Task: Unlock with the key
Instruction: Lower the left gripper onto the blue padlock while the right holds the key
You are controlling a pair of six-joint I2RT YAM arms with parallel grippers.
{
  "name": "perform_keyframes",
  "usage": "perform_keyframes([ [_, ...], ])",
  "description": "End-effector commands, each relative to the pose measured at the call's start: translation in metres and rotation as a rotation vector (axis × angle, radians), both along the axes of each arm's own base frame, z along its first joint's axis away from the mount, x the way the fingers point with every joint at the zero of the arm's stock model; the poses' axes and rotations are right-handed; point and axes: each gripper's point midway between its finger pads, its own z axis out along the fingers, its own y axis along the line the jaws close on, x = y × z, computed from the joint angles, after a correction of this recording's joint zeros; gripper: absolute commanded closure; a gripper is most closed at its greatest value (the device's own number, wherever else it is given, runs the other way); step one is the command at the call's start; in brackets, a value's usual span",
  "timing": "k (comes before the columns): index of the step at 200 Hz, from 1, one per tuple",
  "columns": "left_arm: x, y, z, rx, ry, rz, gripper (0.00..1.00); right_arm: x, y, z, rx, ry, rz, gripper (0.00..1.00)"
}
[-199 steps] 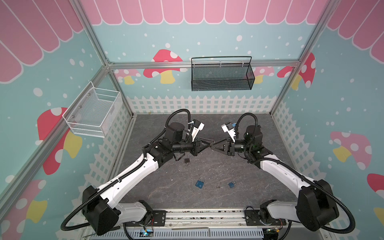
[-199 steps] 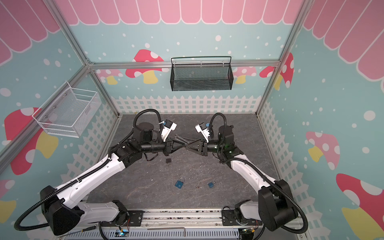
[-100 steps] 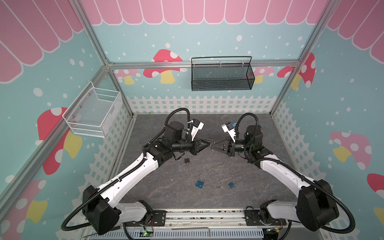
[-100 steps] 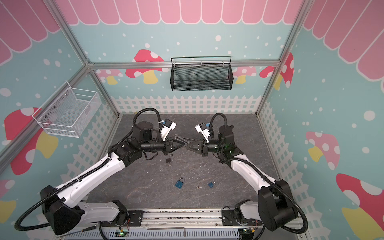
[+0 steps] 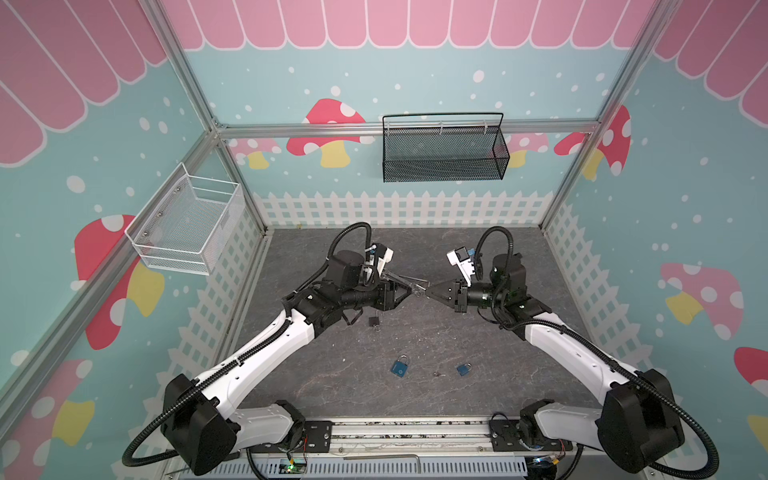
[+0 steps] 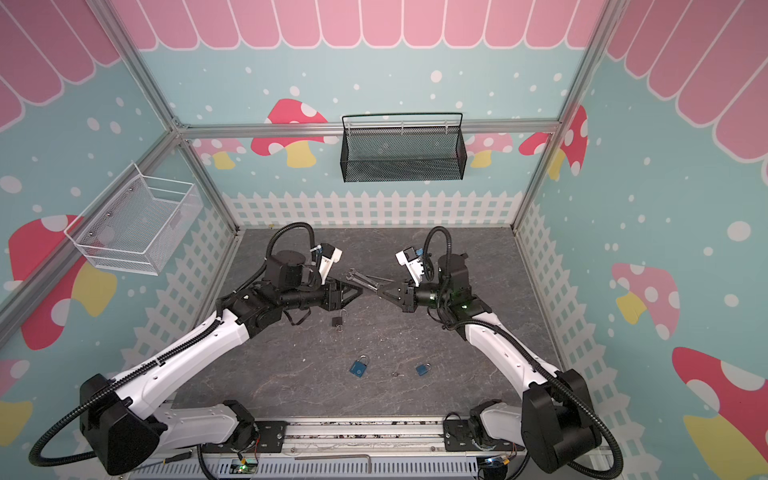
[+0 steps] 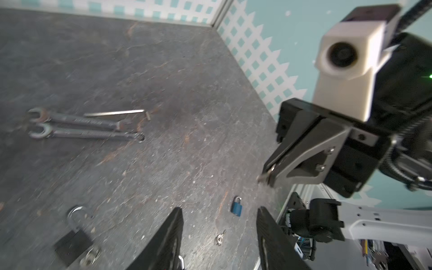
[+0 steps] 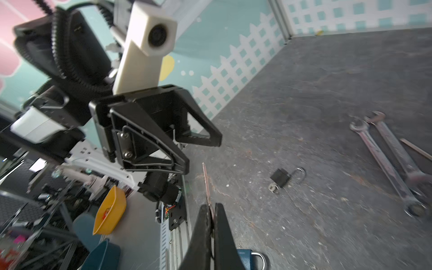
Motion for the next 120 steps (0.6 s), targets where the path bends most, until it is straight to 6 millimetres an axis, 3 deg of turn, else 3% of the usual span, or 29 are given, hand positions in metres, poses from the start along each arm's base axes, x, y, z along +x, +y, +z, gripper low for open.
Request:
perform_keyframes([
  [1,-0.014,0.023,-0.048,0.143,0.119,0.137,0.47,0.006,-0.023,-0.053,-0.176,0.124,-0.153,1.0],
  [28,-0.043,0.024,-0.088,0.302,0.186,0.156,0.46,-0.004,-0.034,-0.089,-0.24,0.246,-0.196,1.0],
  [66,-0.073,0.012,-0.136,0.467,0.273,0.112,0.44,-0.019,-0.043,-0.124,-0.284,0.355,-0.23,1.0],
  [120,-0.1,-0.002,-0.191,0.617,0.383,0.031,0.43,-0.023,-0.048,-0.143,-0.315,0.396,-0.252,1.0],
])
